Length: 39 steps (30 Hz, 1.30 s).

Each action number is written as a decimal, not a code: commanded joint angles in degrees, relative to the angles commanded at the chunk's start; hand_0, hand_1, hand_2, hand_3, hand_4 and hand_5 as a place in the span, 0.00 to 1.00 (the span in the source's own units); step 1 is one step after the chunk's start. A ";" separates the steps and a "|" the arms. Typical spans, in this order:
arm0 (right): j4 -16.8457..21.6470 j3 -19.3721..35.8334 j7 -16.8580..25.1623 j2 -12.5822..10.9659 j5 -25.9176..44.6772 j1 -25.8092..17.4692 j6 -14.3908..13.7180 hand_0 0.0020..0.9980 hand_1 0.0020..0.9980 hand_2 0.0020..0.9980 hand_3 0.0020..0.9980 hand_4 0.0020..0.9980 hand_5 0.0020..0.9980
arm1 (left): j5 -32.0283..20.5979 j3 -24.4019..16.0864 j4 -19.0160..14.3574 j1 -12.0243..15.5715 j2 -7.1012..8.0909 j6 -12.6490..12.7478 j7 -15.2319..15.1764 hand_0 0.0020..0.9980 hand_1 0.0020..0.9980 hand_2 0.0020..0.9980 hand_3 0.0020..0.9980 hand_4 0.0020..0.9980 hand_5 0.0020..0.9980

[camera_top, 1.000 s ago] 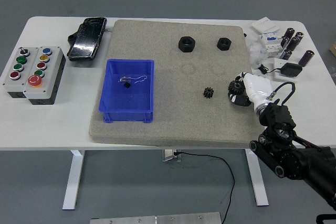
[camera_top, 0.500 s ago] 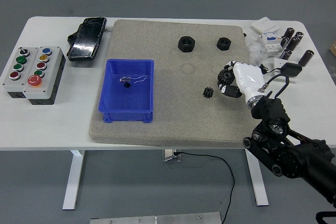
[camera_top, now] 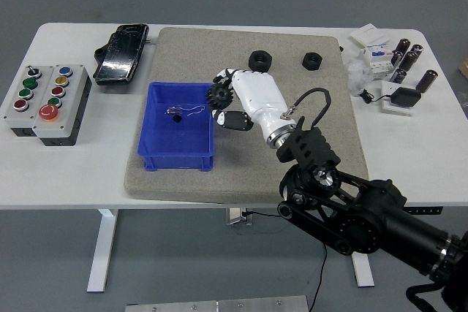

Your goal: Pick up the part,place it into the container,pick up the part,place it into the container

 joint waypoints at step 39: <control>-7.84 6.19 1.22 -1.80 5.08 -3.18 -4.38 0.69 0.77 0.80 0.79 0.70 0.21 | 2.51 -2.50 0.00 0.50 -0.28 -0.01 0.98 0.67 0.63 0.55 0.60 0.70 0.36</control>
